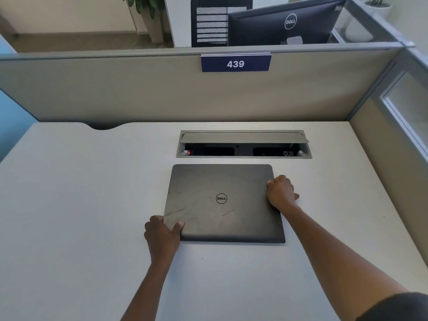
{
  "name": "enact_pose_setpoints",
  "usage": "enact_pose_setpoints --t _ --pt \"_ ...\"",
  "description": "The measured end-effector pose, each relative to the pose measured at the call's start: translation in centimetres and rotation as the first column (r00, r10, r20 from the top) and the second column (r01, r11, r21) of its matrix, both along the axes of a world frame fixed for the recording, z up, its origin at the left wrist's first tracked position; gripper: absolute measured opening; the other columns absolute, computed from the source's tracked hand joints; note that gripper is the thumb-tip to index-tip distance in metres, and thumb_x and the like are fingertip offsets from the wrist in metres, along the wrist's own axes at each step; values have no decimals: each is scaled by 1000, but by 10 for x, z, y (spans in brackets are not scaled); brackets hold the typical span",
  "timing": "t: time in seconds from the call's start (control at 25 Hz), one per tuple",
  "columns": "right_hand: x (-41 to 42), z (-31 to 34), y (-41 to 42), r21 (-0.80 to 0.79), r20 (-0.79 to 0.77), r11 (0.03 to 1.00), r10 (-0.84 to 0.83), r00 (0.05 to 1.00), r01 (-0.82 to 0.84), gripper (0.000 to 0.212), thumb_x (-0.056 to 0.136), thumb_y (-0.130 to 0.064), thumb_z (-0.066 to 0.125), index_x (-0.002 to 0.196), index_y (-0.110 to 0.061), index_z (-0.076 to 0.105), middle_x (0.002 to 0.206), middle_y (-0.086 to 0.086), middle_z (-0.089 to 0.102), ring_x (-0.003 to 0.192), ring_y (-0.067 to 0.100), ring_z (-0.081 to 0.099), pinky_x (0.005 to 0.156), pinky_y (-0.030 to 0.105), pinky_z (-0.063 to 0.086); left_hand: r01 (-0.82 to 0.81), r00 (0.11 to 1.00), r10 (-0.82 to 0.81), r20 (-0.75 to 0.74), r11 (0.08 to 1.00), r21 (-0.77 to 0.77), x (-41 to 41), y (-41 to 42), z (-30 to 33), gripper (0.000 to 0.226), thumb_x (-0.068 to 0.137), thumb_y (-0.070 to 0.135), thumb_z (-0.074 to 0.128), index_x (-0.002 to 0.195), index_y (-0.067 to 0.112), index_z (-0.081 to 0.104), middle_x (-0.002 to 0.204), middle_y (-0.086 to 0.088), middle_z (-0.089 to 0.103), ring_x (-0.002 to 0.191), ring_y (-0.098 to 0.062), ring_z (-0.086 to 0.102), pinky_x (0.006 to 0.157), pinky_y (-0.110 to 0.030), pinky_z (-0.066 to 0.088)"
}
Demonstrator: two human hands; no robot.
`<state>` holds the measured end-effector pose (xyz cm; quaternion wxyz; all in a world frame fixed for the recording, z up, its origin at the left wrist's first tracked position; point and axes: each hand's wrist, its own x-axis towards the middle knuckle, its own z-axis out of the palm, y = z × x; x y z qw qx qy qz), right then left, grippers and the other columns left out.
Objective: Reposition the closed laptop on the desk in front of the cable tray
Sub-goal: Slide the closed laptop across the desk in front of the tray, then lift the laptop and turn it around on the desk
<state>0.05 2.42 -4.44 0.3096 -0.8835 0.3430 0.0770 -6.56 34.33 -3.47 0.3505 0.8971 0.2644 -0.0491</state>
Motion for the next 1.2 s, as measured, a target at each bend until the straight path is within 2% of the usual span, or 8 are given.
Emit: enact_pose_setpoints --t 0.24,0.36,0.56,0.72,0.88,1.0,1.12,1.2 --pt "-26 1 18 -198 28 967 172 985 -163 32 103 -22 40 126 0 47 129 20 49 117 39 47 98 51 38 -25 1000 25 -9 1000 11 -6 -1 2 50 80 37 75 113 8 52 117 -18 54 111 -42 54 83 -45 46" --pt "-46 1 32 -274 19 940 215 976 -202 47 101 -27 43 139 2 38 137 20 46 122 38 45 100 50 39 -41 999 41 3 999 -7 -8 0 2 51 78 39 76 113 10 54 117 -16 56 111 -41 55 83 -45 47" --pt "-80 -15 52 -325 -63 869 374 925 -374 69 104 -36 31 159 -1 6 168 19 0 155 37 2 125 50 8 -63 998 63 12 997 -45 -9 0 1 51 76 38 77 113 9 55 117 -16 58 112 -41 55 87 -44 46" --pt "-92 -19 61 -350 -63 819 463 884 -454 70 105 -40 25 159 -2 2 168 18 -5 156 33 -8 127 47 -1 -64 998 65 -4 989 -135 -12 0 4 53 76 28 79 118 7 54 122 -18 56 117 -40 52 101 -49 45" --pt "-99 -22 77 -330 -77 788 526 847 -519 75 104 -47 23 159 -3 -2 168 17 -10 155 32 -13 127 48 -5 -265 964 261 -45 947 -180 -38 -14 9 68 75 21 80 131 3 45 134 -24 46 123 -42 46 103 -52 45" --pt "-100 -23 87 -328 -71 766 563 823 -552 77 103 -49 25 160 -4 1 168 15 -8 156 31 -11 126 48 -6 -444 896 407 -178 807 -389 -63 -29 9 59 82 22 74 129 2 45 123 -21 56 112 -38 58 94 -46 52" --pt "-89 -20 85 -320 -68 737 608 791 -595 78 102 -52 28 160 -6 2 169 14 -7 156 30 -10 127 48 -4 -542 835 376 -401 442 -715 -73 -47 17 24 90 16 66 105 0 55 85 -14 58 75 -23 59 77 -33 53" --pt "-75 -15 81 -317 -67 714 640 766 -624 78 102 -52 31 160 -7 5 169 13 -4 157 30 -7 127 47 0 -551 826 304 -475 260 -793 -75 -61 24 14 93 13 63 92 0 57 86 -15 57 74 -22 58 77 -32 54"
